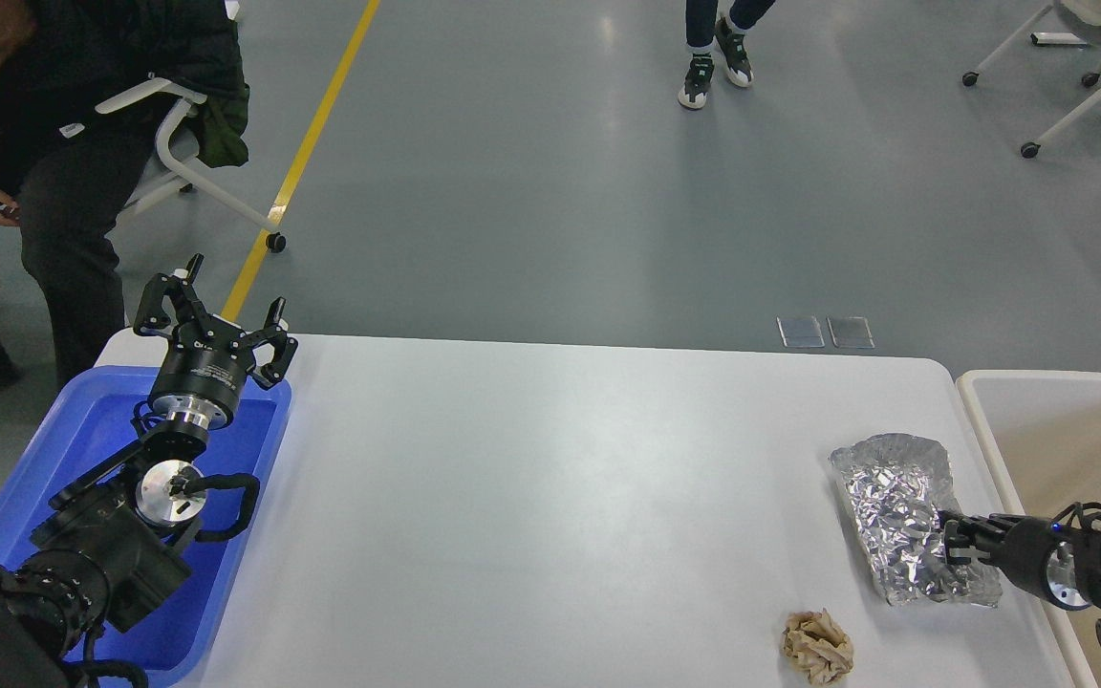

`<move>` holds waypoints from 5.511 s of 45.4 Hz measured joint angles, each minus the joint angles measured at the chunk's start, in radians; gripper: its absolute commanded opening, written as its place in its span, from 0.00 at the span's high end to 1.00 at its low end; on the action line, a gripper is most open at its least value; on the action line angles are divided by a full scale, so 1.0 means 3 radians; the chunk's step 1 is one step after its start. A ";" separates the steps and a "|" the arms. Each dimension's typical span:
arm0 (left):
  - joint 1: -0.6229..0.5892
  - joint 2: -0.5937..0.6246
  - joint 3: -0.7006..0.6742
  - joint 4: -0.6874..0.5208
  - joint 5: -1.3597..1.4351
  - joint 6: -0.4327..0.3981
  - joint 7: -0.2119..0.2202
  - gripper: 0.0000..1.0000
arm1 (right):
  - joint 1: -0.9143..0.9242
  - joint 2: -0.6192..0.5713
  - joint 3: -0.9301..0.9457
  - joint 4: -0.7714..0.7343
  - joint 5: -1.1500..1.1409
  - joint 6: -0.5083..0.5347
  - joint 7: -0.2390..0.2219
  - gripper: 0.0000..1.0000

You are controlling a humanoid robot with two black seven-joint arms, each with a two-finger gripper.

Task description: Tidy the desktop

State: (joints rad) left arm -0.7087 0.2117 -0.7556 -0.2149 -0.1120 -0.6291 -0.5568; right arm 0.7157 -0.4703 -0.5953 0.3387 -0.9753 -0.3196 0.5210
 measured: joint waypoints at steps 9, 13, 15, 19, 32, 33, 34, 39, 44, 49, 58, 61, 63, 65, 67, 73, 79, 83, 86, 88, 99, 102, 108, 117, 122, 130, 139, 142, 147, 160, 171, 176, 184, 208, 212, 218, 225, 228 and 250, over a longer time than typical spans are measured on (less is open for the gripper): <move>0.0000 0.0000 0.0000 0.0000 0.0000 0.0000 0.0000 0.00 | 0.0024 -0.0014 0.0026 0.0014 0.0003 0.0002 0.0028 1.00; 0.0000 0.0000 0.0000 0.0000 0.0000 0.0000 0.0000 0.00 | 0.0066 -0.0025 0.0048 0.0045 0.0015 -0.0001 0.0043 1.00; 0.0000 0.0000 0.0000 0.0000 0.0000 0.0000 0.0000 0.00 | 0.0095 -0.0040 0.0068 0.0074 0.0019 -0.0003 0.0059 1.00; 0.0000 0.0000 0.0000 0.0000 0.0000 0.0000 0.0000 0.00 | 0.0184 -0.0136 0.0111 0.0208 0.0023 -0.0006 0.0095 1.00; 0.0000 0.0000 0.0001 -0.0001 -0.0001 0.0001 0.0000 0.00 | 0.0699 -0.0720 0.0221 0.1126 0.0032 0.0008 0.0153 1.00; 0.0000 0.0000 0.0001 0.0000 -0.0001 0.0001 -0.0001 0.00 | 0.0760 -0.0786 0.0231 0.1225 0.0035 0.0012 0.0155 1.00; 0.0000 0.0000 0.0001 0.0000 0.0000 0.0001 0.0000 0.00 | 0.0798 -0.0830 0.0239 0.1289 0.0036 0.0015 0.0157 1.00; 0.0000 0.0000 0.0001 0.0000 0.0000 0.0001 0.0000 0.00 | 0.1025 -0.1076 0.0267 0.1652 0.0051 0.0066 0.0165 1.00; 0.0000 0.0000 0.0001 0.0000 0.0000 0.0001 0.0000 0.00 | 0.1304 -0.1339 0.0285 0.2021 0.0103 0.0197 0.0170 1.00; 0.0000 0.0000 -0.0001 0.0000 0.0000 0.0001 0.0000 0.00 | 0.1589 -0.1568 0.0301 0.2283 0.0239 0.0404 0.0171 1.00; 0.0000 0.0000 -0.0001 0.0000 0.0000 0.0001 0.0000 0.00 | 0.2007 -0.1856 0.0308 0.2498 0.0636 0.0852 0.0175 1.00; 0.0000 0.0000 -0.0002 0.0000 0.0000 0.0000 0.0000 0.00 | 0.2125 -0.1932 0.0311 0.2530 0.0797 0.0987 0.0174 1.00; 0.0000 0.0000 -0.0002 0.0000 0.0000 0.0000 0.0000 0.00 | 0.2192 -0.1976 0.0312 0.2543 0.0912 0.1071 0.0173 1.00; 0.0000 0.0000 -0.0002 0.0000 0.0000 0.0000 0.0000 0.00 | 0.2245 -0.2010 0.0312 0.2549 0.1022 0.1141 0.0173 1.00; 0.0000 0.0000 -0.0002 0.0000 0.0000 -0.0001 0.0000 0.00 | 0.2283 -0.2037 0.0312 0.2548 0.1128 0.1199 0.0172 1.00; 0.0000 0.0000 -0.0002 0.0000 0.0000 -0.0002 0.0001 0.00 | 0.2368 -0.2093 0.0294 0.2480 0.1470 0.1336 0.0156 1.00; 0.0000 0.0000 -0.0002 0.0000 0.0000 -0.0002 0.0001 0.00 | 0.2387 -0.2109 0.0246 0.2319 0.1798 0.1410 0.0119 1.00; 0.0000 0.0000 -0.0002 -0.0001 0.0000 -0.0002 0.0001 0.00 | 0.2352 -0.2105 0.0191 0.2142 0.1997 0.1428 0.0081 1.00; 0.0000 0.0000 -0.0002 -0.0001 0.0000 -0.0002 0.0001 0.00 | 0.2303 -0.2078 0.0152 0.1957 0.2146 0.1437 0.0044 1.00; 0.0000 0.0000 -0.0002 -0.0001 0.0000 -0.0002 0.0001 0.00 | 0.2261 -0.2059 0.0135 0.1841 0.2228 0.1443 0.0013 1.00; 0.0000 0.0000 -0.0002 -0.0001 0.0000 -0.0002 0.0001 0.00 | 0.1931 -0.1940 0.0087 0.1210 0.2640 0.1457 -0.0345 1.00; 0.0000 0.0000 -0.0002 -0.0001 0.0000 -0.0002 0.0001 0.00 | 0.1835 -0.1900 0.0082 0.1092 0.2736 0.1456 -0.0441 1.00; 0.0000 0.0000 -0.0002 -0.0001 0.0000 -0.0002 0.0001 0.00 | 0.1647 -0.1822 0.0081 0.0884 0.2865 0.1447 -0.0595 1.00; 0.0000 0.0000 -0.0002 0.0000 0.0000 -0.0002 0.0002 0.00 | 0.1328 -0.1614 0.0092 0.0464 0.2963 0.1401 -0.0920 1.00; 0.0000 0.0000 -0.0002 0.0000 0.0000 -0.0002 0.0002 0.00 | 0.1176 -0.1497 0.0106 0.0281 0.2983 0.1391 -0.1072 1.00; 0.0000 0.0000 -0.0002 0.0000 0.0000 -0.0002 0.0002 0.00 | 0.0852 -0.1256 0.0241 -0.0023 0.3005 0.1374 -0.1287 1.00; 0.0000 0.0000 -0.0002 0.0000 0.0000 -0.0002 0.0001 0.00 | 0.0452 -0.0925 0.0483 -0.0354 0.3011 0.1367 -0.1442 1.00; 0.0000 0.0000 -0.0002 0.0000 0.0000 -0.0001 0.0000 0.00 | 0.0338 -0.0832 0.0567 -0.0417 0.3013 0.1366 -0.1472 1.00; 0.0000 0.0000 -0.0002 0.0000 0.0000 -0.0001 0.0000 0.00 | 0.0158 -0.0690 0.0711 -0.0497 0.3015 0.1363 -0.1506 1.00; 0.0000 0.0000 -0.0002 0.0000 0.0000 -0.0001 0.0000 0.00 | -0.0147 -0.0415 0.0927 -0.0698 0.3022 0.1324 -0.1540 1.00; 0.0000 0.0000 -0.0002 0.0000 0.0000 -0.0001 0.0000 0.00 | -0.0261 -0.0296 0.1044 -0.0771 0.3024 0.1311 -0.1549 1.00; 0.0000 0.0000 -0.0002 0.0000 0.0000 -0.0001 0.0000 0.00 | -0.0282 -0.0275 0.1070 -0.0786 0.3024 0.1291 -0.1550 0.74; 0.0000 0.0000 -0.0002 0.0000 0.0000 -0.0001 0.0000 0.00 | -0.0294 -0.0267 0.1094 -0.0803 0.3012 0.1150 -0.1550 0.11; 0.0000 0.0000 -0.0002 0.0000 0.0000 0.0001 0.0000 0.00 | -0.0055 -0.0326 0.1631 -0.0765 0.2987 0.0927 -0.1543 0.00; 0.0000 0.0000 -0.0002 0.0000 0.0000 0.0001 0.0000 0.00 | 0.0055 -0.0368 0.1870 -0.0764 0.2987 0.0919 -0.1534 0.00; 0.0000 0.0000 -0.0002 0.0000 0.0000 0.0001 0.0000 0.00 | 0.0248 -0.0426 0.2317 -0.0753 0.2986 0.0914 -0.1525 0.00; 0.0000 0.0000 -0.0002 0.0000 0.0000 0.0001 0.0000 0.00 | 0.0517 -0.0534 0.2708 -0.0653 0.2985 0.0913 -0.1519 0.00; 0.0000 0.0000 -0.0002 0.0000 0.0000 0.0001 0.0000 0.00 | 0.0620 -0.0588 0.2809 -0.0562 0.2985 0.0912 -0.1518 0.00; -0.0001 0.0001 0.0001 0.0001 0.0000 0.0001 0.0000 0.00 | 0.0802 -0.0968 0.4103 0.1071 0.2897 0.1245 -0.0997 0.00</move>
State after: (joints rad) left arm -0.7089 0.2119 -0.7552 -0.2147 -0.1119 -0.6289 -0.5567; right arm 0.9564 -0.7607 0.6357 0.6599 -0.1063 0.0540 0.2218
